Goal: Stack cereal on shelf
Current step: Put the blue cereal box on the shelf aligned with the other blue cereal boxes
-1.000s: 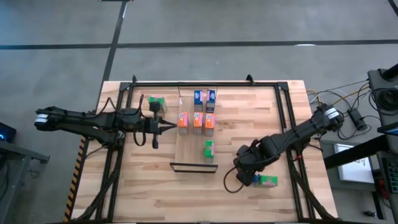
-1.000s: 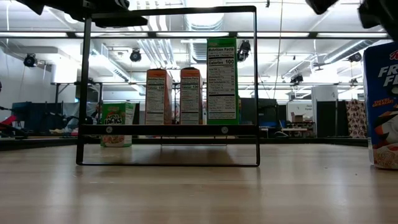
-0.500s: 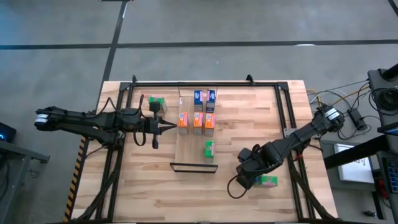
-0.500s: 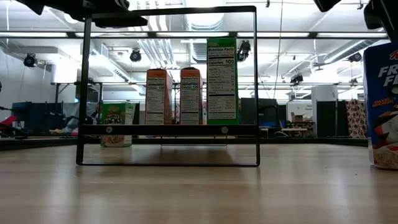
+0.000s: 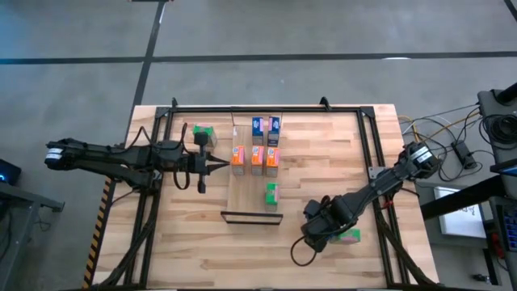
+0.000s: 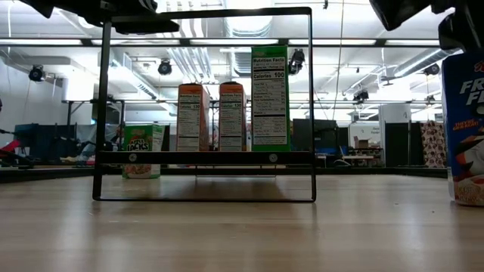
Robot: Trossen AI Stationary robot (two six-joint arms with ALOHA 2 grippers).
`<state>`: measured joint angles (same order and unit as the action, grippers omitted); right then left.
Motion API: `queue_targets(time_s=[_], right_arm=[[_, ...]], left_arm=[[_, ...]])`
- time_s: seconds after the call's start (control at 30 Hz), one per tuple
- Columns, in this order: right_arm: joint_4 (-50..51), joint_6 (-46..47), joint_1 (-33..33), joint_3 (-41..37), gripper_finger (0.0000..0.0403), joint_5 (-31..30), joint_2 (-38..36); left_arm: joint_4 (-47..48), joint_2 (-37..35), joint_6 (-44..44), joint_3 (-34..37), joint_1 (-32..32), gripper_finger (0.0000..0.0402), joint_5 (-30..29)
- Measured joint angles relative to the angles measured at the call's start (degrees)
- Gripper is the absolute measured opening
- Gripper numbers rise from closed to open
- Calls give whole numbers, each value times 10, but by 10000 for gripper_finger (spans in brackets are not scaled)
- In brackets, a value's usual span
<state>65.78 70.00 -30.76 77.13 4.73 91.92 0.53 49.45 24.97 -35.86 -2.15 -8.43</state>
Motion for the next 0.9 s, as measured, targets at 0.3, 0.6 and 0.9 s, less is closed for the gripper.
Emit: queue_targets(time_s=[0.3,0.6,0.9], right_arm=[[2,14,0,2,182,-1,-3],[-1,15,0,2,147,-1,-3],[13,20,0,29,144,12,-9]], left_arm=[[0,0,0,0,0,0,0],[0,0,0,0,0,0,0],[0,-8,0,0,0,0,0]])
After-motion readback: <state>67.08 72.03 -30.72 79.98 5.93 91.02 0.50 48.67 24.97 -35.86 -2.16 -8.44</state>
